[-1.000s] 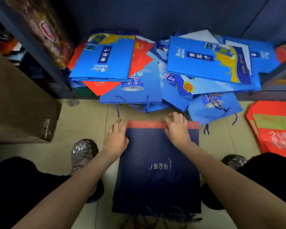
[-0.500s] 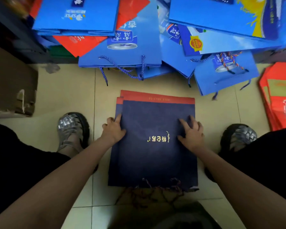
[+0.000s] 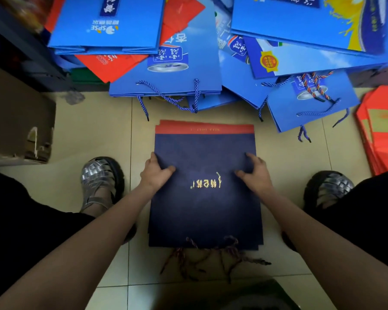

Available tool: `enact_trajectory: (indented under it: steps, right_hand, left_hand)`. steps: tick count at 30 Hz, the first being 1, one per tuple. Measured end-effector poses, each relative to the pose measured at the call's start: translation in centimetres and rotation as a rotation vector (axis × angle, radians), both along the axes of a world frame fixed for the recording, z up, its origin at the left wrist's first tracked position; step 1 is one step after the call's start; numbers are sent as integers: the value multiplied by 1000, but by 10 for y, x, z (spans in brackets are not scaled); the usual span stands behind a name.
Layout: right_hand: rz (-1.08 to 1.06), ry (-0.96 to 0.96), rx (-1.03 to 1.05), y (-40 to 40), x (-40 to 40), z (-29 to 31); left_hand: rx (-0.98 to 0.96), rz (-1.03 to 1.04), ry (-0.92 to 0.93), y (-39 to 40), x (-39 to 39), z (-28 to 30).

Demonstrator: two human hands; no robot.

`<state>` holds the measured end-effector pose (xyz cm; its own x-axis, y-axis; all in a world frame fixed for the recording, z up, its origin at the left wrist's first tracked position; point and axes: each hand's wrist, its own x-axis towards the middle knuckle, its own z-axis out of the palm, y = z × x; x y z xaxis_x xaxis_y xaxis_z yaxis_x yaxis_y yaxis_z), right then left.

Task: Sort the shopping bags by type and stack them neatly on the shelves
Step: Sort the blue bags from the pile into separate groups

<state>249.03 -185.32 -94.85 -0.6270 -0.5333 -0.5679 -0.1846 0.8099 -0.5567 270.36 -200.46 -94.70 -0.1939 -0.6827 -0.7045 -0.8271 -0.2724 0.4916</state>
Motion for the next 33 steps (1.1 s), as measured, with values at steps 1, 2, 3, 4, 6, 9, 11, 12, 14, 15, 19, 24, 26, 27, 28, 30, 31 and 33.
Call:
enact_trajectory:
  steps: [1,2,3,4,6,9,11,12,14,15,19,24,26,27,28,30,31,33]
  right_hand:
    - [-21,28,-54,-9,-9,3]
    - [-33,54,-93,-18,-18,7]
    - [-37,74,-111,-27,-24,11]
    - [-35,89,-114,-36,-28,15]
    - [-11,117,-83,-47,-26,16]
    - [117,99,-47,-45,-8,20]
    - [191,97,-98,-42,2,31]
    - [216,107,-143,-42,5,39]
    - [246,120,-280,-48,10,59]
    - [243,131,-350,-52,11,70]
    - [133,99,-489,-84,7,116]
    - [-119,-275,-522,-129,1,137]
    - [-242,-407,-551,-148,1,139]
    - [-284,-440,-560,-158,1,141]
    - [-288,-439,-558,-169,3,145]
    - [-222,-401,-571,-192,5,157]
    - [-185,-382,-581,-204,5,165]
    - [-106,-275,-607,-218,0,186]
  left_hand:
    - [-2,37,73,-8,-6,4]
    - [-9,71,144,-15,-13,7]
    - [-36,77,187,-19,-19,10]
    - [-89,53,194,-22,-26,13]
    - [-230,-90,127,-23,-38,18]
    - [-427,-357,62,-10,-39,33]
    - [-658,-539,139,-3,-32,51]
    - [-786,-612,185,-2,-28,60]
    - [-995,-709,248,-8,-23,77]
    - [-1076,-717,259,-13,-24,85]
    - [-1246,-563,155,-47,-39,117]
    - [-840,-688,-274,-84,-49,137]
    - [-713,-737,-300,-88,-47,136]
    - [-713,-760,-273,-88,-45,137]
    - [-733,-768,-233,-89,-41,138]
    - [-798,-713,-133,-95,-35,141]
    - [-837,-670,-95,-99,-32,144]
    - [-922,-598,-47,-107,-28,152]
